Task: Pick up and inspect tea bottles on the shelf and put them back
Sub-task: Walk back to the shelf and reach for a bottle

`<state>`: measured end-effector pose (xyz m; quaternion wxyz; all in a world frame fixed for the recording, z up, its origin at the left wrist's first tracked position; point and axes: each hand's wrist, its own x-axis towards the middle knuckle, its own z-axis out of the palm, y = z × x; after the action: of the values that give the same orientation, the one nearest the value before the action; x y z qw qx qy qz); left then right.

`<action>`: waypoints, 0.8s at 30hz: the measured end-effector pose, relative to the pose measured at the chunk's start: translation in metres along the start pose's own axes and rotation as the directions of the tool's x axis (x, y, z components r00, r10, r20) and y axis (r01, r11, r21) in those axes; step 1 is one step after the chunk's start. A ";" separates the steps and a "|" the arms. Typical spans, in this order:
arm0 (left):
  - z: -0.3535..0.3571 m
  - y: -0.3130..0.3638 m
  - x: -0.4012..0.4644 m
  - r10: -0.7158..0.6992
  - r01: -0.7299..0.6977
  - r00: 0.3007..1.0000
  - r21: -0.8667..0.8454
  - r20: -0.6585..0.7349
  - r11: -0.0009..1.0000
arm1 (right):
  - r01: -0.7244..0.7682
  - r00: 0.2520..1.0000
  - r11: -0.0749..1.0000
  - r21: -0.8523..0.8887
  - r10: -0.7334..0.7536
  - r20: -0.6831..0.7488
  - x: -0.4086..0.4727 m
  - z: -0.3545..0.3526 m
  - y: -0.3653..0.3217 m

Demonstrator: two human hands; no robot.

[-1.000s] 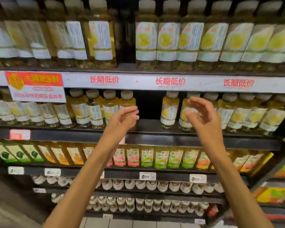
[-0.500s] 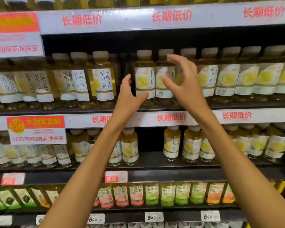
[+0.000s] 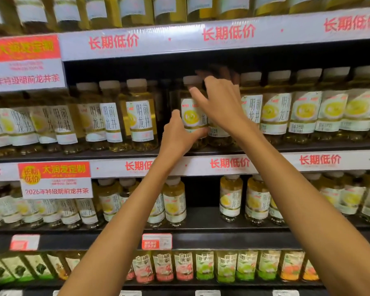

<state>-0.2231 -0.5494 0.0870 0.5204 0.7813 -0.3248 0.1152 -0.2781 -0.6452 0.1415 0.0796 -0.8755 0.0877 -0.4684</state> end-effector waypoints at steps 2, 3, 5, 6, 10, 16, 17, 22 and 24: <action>-0.004 -0.001 -0.003 0.001 -0.001 1.000 -0.027 -0.011 1.000 | 0.001 1.000 1.000 0.003 -0.001 -0.017 -0.001 0.001 -0.001; -0.006 -0.001 -0.006 0.005 -0.006 1.000 -0.033 -0.019 0.999 | 0.005 1.000 1.000 -0.005 -0.005 -0.031 -0.002 0.000 -0.001; -0.011 0.001 -0.016 0.034 -0.037 0.999 -0.077 -0.042 0.996 | 0.008 0.999 0.999 0.037 -0.006 -0.052 -0.004 -0.005 -0.002; -0.015 0.004 -0.023 0.052 -0.058 0.997 -0.123 -0.054 0.991 | 0.009 0.998 0.994 0.106 -0.003 -0.058 -0.005 -0.009 -0.003; -0.033 0.016 -0.050 0.091 -0.092 0.996 -0.387 -0.021 0.918 | 0.018 0.998 0.878 0.479 0.012 -0.059 -0.012 -0.031 -0.013; -0.042 0.011 -0.094 0.037 0.081 0.983 -0.612 0.178 0.787 | -0.172 0.962 0.481 0.860 -0.108 0.253 -0.034 -0.051 -0.028; -0.040 0.006 -0.101 0.029 0.113 0.978 -0.638 0.208 0.762 | -0.227 0.945 0.416 0.881 -0.126 0.303 -0.039 -0.050 -0.029; -0.028 -0.018 -0.133 -0.047 0.236 0.963 -0.750 0.265 0.617 | -0.268 0.951 0.336 0.903 -0.056 0.303 -0.066 -0.039 -0.034; -0.026 -0.024 -0.143 -0.074 0.244 0.962 -0.702 0.264 0.669 | -0.262 0.958 0.300 0.917 -0.032 0.284 -0.076 -0.035 -0.036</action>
<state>-0.3127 -0.4652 0.0062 0.7577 0.5430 -0.3278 -0.1536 -0.3456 -0.5950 0.1074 0.6221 -0.7030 -0.1520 -0.3094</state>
